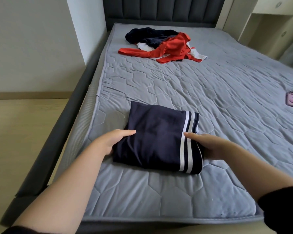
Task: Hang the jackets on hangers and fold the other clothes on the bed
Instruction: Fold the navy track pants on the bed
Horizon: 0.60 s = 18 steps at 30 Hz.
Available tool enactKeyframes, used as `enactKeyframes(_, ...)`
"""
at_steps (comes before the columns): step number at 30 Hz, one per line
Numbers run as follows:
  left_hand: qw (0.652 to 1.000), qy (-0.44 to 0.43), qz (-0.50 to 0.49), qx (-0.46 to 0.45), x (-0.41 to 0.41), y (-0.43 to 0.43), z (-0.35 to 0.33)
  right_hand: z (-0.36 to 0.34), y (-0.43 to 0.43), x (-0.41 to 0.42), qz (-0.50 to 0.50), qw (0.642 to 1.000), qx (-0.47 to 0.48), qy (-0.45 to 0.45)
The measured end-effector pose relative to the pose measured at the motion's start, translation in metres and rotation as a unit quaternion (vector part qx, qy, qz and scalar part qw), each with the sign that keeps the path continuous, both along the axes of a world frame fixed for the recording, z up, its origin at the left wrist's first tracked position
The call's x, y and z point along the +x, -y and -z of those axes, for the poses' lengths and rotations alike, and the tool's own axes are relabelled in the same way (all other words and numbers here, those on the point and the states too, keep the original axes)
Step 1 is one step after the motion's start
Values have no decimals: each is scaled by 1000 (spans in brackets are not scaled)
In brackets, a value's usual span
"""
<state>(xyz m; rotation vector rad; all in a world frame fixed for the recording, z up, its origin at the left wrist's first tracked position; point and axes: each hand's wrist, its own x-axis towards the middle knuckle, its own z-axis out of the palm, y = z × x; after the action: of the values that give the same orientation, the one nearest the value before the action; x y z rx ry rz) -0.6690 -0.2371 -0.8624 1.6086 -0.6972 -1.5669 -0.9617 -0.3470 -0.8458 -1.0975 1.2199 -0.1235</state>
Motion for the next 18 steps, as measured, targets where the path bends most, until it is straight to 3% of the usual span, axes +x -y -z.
enactKeyframes(2,998,-31,61,3,7,-8,2,-8,-1,-4,-41,999,12,-7)
enactKeyframes(5,993,-94,71,-28,13,-15,4,-13,-5,-3,-53,998,0,-37)
enactKeyframes(11,990,-134,24,-31,5,-13,6,-12,-12,7,18,998,-54,-34)
enactKeyframes(15,971,-222,-82,-20,7,-7,14,-14,-9,5,80,996,-7,26)
enactKeyframes(18,965,-233,-119,-3,8,-7,23,-6,-12,4,103,994,9,25)
